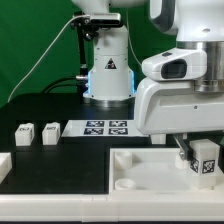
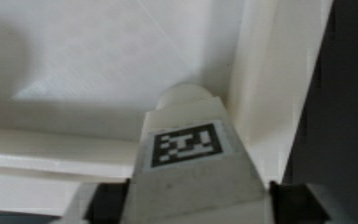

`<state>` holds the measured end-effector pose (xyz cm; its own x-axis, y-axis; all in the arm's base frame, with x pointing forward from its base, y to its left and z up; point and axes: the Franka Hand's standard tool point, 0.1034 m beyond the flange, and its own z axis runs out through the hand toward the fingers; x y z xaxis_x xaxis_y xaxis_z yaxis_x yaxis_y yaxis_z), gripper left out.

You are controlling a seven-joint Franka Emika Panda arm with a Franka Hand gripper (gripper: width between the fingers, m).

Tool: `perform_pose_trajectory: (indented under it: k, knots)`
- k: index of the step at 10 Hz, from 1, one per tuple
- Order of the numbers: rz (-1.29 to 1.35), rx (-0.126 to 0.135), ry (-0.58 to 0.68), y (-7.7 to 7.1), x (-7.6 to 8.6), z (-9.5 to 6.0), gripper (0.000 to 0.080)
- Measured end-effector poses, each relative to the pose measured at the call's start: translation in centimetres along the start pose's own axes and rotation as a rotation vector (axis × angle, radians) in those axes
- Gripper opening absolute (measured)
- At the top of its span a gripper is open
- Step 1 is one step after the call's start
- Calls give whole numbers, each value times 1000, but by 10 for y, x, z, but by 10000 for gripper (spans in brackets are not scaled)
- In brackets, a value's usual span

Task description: Assemble one leg

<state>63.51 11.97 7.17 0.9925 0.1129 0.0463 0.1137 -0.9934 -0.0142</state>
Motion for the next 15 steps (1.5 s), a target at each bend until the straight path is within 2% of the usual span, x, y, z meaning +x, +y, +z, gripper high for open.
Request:
perform_pose_trajectory:
  k: [1, 4, 7, 9, 11, 13, 15]
  knots:
    - [0, 0, 0, 0, 0, 0, 291]
    - [36, 1, 1, 0, 0, 0, 291]
    - [540, -3, 18, 1, 0, 1, 291]
    - [839, 20, 11, 3, 0, 1, 292]
    - [1102, 29, 4, 4, 0, 2, 292]
    - [1244, 20, 7, 2, -1, 2, 292]
    - [1256, 20, 7, 2, -1, 2, 292]
